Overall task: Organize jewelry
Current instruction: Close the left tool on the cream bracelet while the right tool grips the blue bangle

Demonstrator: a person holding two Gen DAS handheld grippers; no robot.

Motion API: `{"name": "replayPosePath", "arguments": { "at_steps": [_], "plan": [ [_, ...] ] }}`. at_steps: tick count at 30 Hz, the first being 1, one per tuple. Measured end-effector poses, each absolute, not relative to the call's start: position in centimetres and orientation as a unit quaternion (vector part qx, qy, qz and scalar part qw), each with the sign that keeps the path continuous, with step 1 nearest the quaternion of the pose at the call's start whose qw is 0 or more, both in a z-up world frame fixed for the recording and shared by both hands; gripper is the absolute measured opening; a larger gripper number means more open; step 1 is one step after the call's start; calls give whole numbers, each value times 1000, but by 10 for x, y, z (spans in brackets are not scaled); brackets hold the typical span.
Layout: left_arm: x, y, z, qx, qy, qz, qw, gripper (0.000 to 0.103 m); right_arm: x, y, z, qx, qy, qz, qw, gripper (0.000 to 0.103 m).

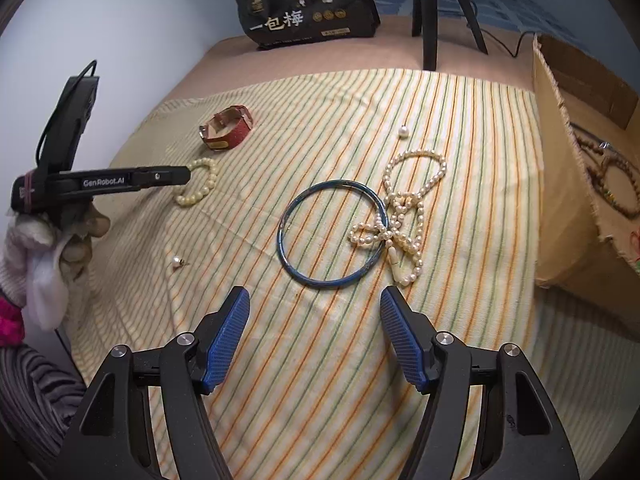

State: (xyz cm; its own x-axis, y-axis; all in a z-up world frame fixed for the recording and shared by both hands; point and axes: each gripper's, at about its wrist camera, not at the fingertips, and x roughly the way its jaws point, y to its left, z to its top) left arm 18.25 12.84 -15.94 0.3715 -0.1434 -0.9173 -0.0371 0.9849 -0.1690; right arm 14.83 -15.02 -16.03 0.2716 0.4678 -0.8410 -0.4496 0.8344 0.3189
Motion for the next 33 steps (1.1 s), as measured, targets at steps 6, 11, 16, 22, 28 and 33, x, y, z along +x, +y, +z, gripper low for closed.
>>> {"name": "replayPosePath", "arguments": {
  "at_steps": [6,11,16,22,28,33],
  "plan": [
    [186,128,-163,-81,559,-35,824,44,156,-145,-163,13,523,279,805,68],
    [188,129,-165,-79,558,-36,825,40,164,-140,-164,11,515,271,813,68],
    [189,130,-166,-76,557,-37,826,36,168,-133,-165,-13,502,261,824,68],
    [188,128,-166,-60,554,-32,830,28,169,-125,-166,-41,491,255,832,70],
    [188,118,-168,-17,546,-25,837,15,167,-116,-168,-71,482,255,835,78],
    [187,112,-169,-10,543,-26,839,9,166,-109,-170,-103,469,246,842,79]
  ]
}}
